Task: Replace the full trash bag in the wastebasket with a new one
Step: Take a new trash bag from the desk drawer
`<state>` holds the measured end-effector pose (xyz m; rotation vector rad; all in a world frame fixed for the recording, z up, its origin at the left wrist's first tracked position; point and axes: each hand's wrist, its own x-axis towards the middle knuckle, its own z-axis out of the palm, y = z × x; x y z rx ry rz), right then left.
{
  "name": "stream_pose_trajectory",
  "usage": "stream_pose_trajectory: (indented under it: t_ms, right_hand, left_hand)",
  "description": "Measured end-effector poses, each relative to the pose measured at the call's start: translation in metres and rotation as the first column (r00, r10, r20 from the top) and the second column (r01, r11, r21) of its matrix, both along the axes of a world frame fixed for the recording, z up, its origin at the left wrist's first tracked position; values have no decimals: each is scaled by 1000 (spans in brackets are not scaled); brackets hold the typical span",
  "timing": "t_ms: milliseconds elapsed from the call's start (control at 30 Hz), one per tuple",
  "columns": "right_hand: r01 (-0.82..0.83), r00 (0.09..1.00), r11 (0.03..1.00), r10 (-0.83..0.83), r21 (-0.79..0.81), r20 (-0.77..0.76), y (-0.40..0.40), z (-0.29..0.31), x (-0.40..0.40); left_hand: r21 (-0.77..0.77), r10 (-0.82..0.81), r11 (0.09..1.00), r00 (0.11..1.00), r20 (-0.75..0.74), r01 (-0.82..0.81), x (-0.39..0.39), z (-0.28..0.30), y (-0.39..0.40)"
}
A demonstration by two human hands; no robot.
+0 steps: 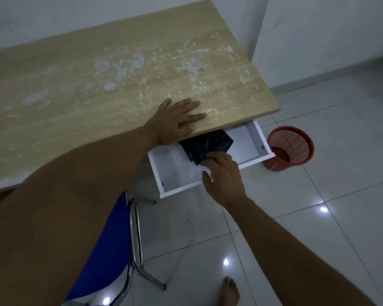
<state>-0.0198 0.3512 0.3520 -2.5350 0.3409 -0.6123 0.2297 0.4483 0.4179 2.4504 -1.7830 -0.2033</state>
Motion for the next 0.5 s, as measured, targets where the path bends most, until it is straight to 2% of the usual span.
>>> stream_pose_trajectory:
  t_ms: [100,167,233,333,500]
  right_hand:
    - [-138,950,985,104,-99,-296,-6,10,32]
    - [-165,854,983,102,-80,-510,-11,12,49]
    - [-156,762,987,93,-42,-640,-14,13,61]
    - [-165,687,984,69,-63,-723,-14,17,72]
    - [-193,625,971,12,-139,-781,-10,28,85]
  left_hand:
    - [6,-6,1000,1000,2,6,0,1,0]
    - [4,-14,1000,1000,1,14,0,1,0]
    - [7,-16,1000,1000,3,16,1,1,0]
    - [10,-19,1000,1000,6,19,2,2,1]
    - [1,-22,1000,1000,-10,22,2,2,1]
